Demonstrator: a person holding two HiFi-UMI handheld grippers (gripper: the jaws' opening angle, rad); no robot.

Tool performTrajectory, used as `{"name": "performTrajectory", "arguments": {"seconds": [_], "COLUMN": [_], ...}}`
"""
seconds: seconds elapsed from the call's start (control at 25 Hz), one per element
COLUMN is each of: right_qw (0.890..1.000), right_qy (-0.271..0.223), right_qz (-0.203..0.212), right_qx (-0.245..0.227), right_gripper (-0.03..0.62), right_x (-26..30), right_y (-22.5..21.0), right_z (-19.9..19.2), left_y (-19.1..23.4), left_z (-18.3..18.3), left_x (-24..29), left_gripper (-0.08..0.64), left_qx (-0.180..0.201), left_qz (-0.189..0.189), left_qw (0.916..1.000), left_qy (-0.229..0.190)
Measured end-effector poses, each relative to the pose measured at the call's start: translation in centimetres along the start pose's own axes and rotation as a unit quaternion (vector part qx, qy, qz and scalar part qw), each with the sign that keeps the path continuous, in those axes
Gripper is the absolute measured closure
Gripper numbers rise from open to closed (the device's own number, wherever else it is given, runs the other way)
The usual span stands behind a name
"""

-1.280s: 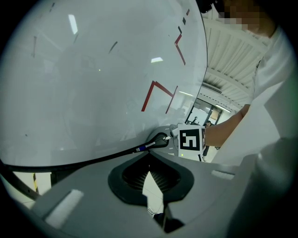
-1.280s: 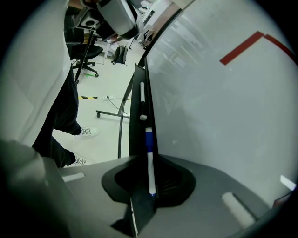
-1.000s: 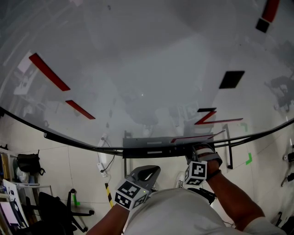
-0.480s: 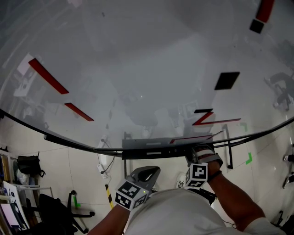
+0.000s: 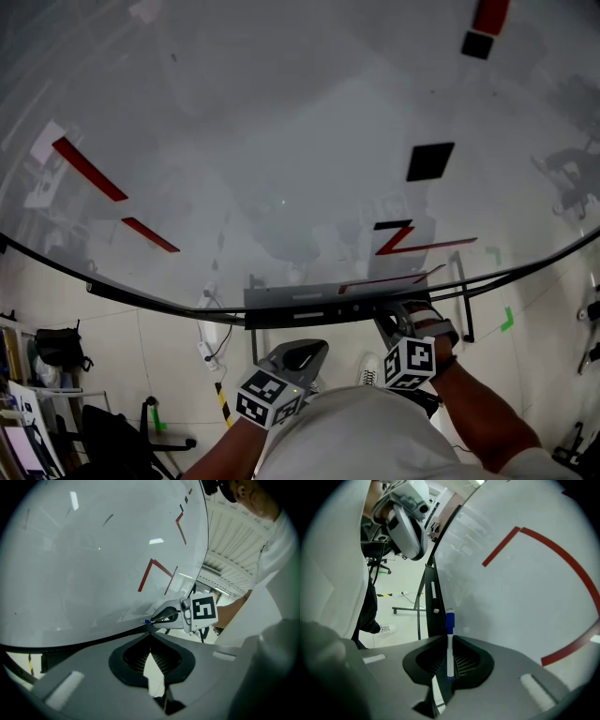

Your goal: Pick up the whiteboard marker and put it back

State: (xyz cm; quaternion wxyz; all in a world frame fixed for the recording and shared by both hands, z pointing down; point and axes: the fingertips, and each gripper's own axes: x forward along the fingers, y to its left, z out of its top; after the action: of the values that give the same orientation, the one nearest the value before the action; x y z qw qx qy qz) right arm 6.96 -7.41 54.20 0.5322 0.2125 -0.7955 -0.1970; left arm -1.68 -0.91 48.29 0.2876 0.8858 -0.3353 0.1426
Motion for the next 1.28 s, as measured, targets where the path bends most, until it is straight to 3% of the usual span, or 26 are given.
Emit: {"name": "performTrajectory", "arguments": {"seconds": [0.48, 0.64, 0.88, 0.96, 1.12, 1.2, 1.28], "right_qw": [0.991, 0.988, 0.975, 0.964, 0.929, 0.905, 0.870], "right_qy": [-0.069, -0.084, -0.125, -0.148, -0.198, -0.218, -0.239], "right_qz": [0.017, 0.020, 0.040, 0.055, 0.083, 0.096, 0.114], "right_qx": [0.114, 0.130, 0.179, 0.214, 0.301, 0.353, 0.416], "right_gripper": [0.555, 0.555, 0.555, 0.555, 0.555, 0.555, 0.555], "right_x": [-3.7, -4.6, -6.0, -6.6, -8.1, -8.6, -8.9], "right_y": [-0.5, -0.8, -0.8, -0.8, -1.4, -1.9, -2.5], "right_z": [1.8, 2.5, 3.6, 3.9, 4.5, 4.3, 4.0], "left_y": [-0.5, -0.6, -0.7, -0.6, -1.0, -1.2, -1.3], "left_z": [0.7, 1.1, 1.8, 1.9, 2.0, 2.1, 2.2], "left_x": [0.6, 0.2, -0.2, -0.1, 0.0, 0.0, 0.0], "left_gripper": [0.543, 0.543, 0.543, 0.543, 0.543, 0.543, 0.543], "left_qx": [0.000, 0.001, 0.002, 0.000, 0.001, 0.002, 0.002], "left_qz": [-0.010, -0.009, -0.010, -0.009, -0.016, -0.019, -0.023], "left_qw": [0.9999, 0.9999, 0.9998, 0.9997, 0.9996, 0.9996, 0.9995], "left_qy": [-0.003, -0.009, -0.019, -0.022, -0.022, -0.022, -0.024]}}
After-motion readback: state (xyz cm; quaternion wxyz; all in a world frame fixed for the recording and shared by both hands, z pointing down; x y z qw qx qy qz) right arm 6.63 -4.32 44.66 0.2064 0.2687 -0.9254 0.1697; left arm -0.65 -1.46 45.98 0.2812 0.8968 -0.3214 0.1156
